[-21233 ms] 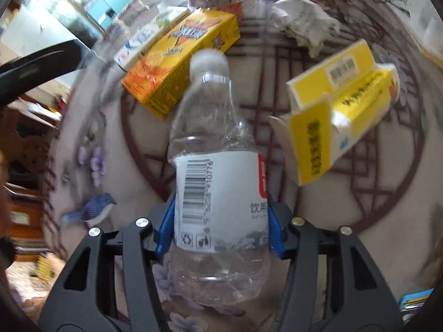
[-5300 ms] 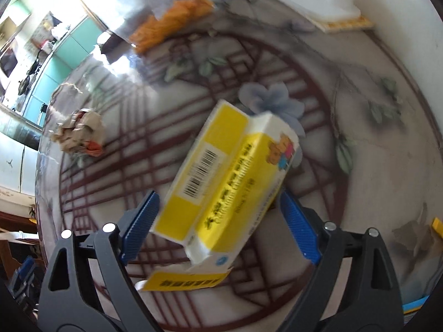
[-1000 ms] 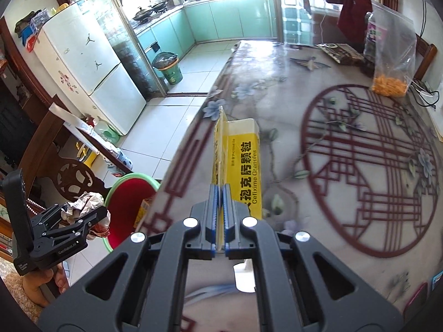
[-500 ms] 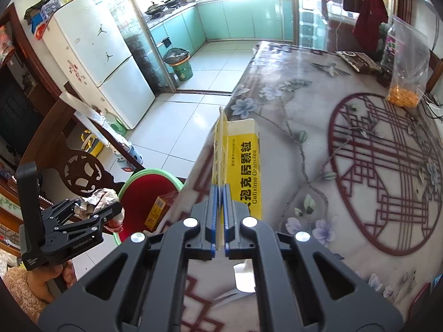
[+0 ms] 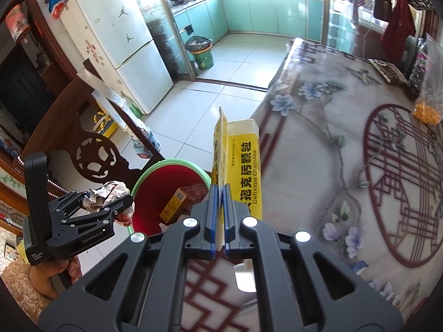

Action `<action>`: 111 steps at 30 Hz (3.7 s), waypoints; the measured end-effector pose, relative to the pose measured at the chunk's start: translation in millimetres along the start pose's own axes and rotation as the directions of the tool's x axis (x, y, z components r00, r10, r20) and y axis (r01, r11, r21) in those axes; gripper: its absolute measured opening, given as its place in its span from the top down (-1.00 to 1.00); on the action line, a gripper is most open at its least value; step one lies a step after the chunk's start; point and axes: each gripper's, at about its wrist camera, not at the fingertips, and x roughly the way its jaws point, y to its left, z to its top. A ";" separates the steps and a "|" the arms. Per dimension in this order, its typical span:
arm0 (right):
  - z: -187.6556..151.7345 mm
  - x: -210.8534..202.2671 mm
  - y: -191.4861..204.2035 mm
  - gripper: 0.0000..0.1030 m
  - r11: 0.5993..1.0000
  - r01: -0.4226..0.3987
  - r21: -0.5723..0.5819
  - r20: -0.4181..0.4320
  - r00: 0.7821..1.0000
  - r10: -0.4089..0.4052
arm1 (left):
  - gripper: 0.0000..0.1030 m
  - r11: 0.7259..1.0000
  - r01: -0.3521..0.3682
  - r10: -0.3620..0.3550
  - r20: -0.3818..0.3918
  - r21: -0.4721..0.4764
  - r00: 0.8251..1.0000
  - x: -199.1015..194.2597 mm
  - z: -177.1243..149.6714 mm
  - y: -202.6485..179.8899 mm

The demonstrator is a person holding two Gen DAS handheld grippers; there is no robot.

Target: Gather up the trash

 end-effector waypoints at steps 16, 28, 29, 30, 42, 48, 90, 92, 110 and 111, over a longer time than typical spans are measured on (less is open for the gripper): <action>-2.2 49.0 56.2 0.91 0.992 -0.100 -0.073 -0.120 0.989 0.091 | -0.03 0.997 -0.032 0.027 -0.066 -0.066 0.997 17.0 -14.1 46.0; -2.9 80.4 83.7 0.90 0.986 -0.131 -0.105 -0.196 0.975 0.109 | -0.05 0.996 -0.042 0.032 -0.127 -0.075 0.991 41.0 -16.3 58.0; -2.9 81.7 84.2 0.90 0.986 -0.133 -0.105 -0.200 0.974 0.110 | -0.05 0.996 -0.043 0.033 -0.133 -0.073 0.991 43.7 -16.6 58.2; -3.1 83.7 84.5 0.90 0.985 -0.137 -0.104 -0.205 0.972 0.113 | -0.05 0.996 -0.042 0.032 -0.139 -0.074 0.990 46.3 -17.1 58.6; -2.2 101.2 91.5 0.90 0.982 -0.141 -0.123 -0.235 0.966 0.109 | -0.05 0.997 -0.047 0.035 -0.201 -0.054 0.979 72.7 -19.4 55.4; -0.1 109.7 95.5 0.90 0.980 -0.137 -0.147 -0.244 0.965 0.098 | -0.05 0.997 -0.061 0.048 -0.245 -0.043 0.968 87.3 -22.3 55.8; -54.7 -175.7 -108.5 -0.91 0.967 0.241 -0.083 0.597 0.789 -0.145 | -0.85 0.999 -0.001 0.021 0.627 -0.032 0.779 -143.7 -14.4 -226.8; -56.7 -175.8 -125.6 -0.91 0.977 0.206 -0.064 0.563 0.816 -0.135 | -0.85 0.997 -0.012 0.053 0.613 -0.070 0.788 -141.1 -21.3 -238.5; -71.8 -186.7 -178.0 -0.91 0.990 0.133 -0.052 0.497 0.863 -0.090 | -0.85 0.985 -0.106 0.165 0.542 -0.138 0.824 -140.3 -39.2 -275.1; -71.3 -186.1 -179.6 -0.91 0.990 0.132 -0.051 0.493 0.865 -0.090 | -0.85 0.984 -0.109 0.167 0.540 -0.138 0.825 -140.7 -39.7 -275.6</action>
